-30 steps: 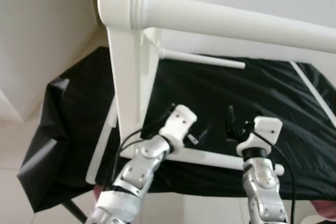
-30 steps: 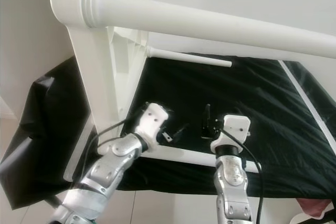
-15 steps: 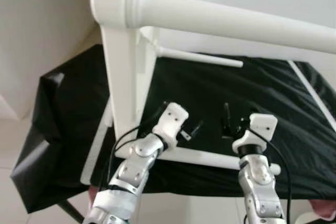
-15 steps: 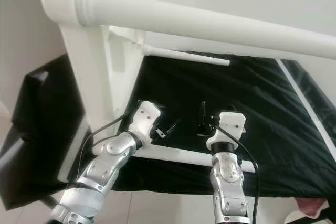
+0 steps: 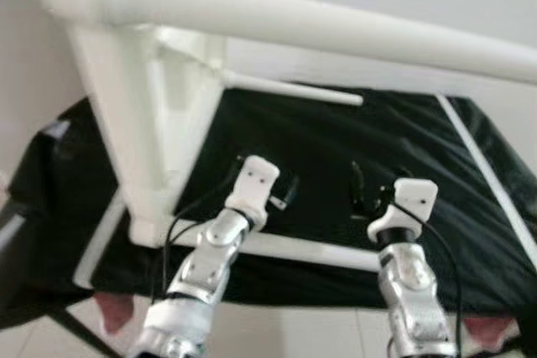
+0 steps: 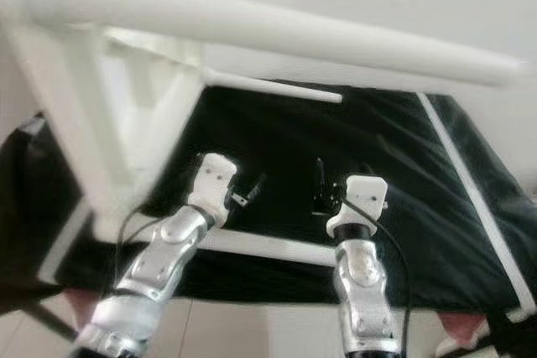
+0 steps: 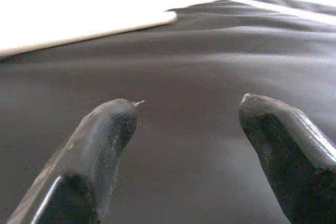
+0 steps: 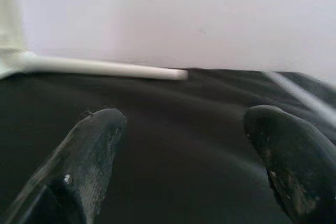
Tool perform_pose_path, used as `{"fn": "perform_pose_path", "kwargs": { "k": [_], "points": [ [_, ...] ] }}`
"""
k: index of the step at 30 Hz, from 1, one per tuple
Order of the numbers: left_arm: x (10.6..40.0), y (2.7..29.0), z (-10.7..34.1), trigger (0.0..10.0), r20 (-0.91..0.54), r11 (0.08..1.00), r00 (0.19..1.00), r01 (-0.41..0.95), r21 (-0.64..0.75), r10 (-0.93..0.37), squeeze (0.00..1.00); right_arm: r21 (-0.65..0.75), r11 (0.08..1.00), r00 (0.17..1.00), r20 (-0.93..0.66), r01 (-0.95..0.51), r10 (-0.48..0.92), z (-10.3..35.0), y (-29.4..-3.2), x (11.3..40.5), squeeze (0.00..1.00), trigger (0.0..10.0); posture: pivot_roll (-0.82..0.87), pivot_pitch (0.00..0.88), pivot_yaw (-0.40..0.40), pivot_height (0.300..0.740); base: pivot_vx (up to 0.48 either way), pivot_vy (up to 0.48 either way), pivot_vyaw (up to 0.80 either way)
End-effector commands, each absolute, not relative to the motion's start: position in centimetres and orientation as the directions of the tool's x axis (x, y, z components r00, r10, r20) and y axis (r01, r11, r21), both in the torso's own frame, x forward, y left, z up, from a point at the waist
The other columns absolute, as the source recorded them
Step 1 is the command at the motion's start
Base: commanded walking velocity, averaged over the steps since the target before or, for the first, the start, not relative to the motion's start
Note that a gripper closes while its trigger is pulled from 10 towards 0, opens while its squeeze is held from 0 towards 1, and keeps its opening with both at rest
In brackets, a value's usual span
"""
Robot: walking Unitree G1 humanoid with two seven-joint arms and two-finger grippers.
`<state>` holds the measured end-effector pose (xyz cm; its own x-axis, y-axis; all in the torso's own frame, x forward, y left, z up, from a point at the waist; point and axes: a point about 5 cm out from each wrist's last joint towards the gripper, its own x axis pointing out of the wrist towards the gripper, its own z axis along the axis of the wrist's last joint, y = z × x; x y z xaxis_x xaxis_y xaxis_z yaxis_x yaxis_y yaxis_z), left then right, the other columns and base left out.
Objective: Building children table
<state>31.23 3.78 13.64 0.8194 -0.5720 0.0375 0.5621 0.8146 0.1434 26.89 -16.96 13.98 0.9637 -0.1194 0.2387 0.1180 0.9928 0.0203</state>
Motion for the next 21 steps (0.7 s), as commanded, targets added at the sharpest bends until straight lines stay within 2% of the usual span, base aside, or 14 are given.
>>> {"fn": "perform_pose_path", "kwargs": {
  "k": [1,8,21],
  "points": [
    [31.4,4.0,14.2,10.0,0.079,0.836,0.837,0.526,0.153,-0.541,0.00,0.025,0.995,0.964,0.247,0.092,-0.095,14.2,-16.6,27.0,0.00,10.0,0.08,0.000,-0.070,0.740,0.000,0.000,0.00],
    [31.7,4.4,14.7,10.0,0.101,0.869,0.876,0.444,0.217,-0.472,0.00,0.016,0.996,0.967,0.241,0.084,-0.086,14.1,-16.8,27.0,0.00,10.0,0.08,0.000,-0.071,0.740,0.000,0.000,0.00],
    [32.1,6.5,16.0,10.0,0.139,0.924,0.921,0.339,0.177,-0.365,0.00,0.005,0.998,0.968,0.240,0.068,-0.067,14.1,-16.5,27.2,0.00,10.0,0.08,0.000,-0.075,0.740,0.000,0.000,0.00]
  ]
}}
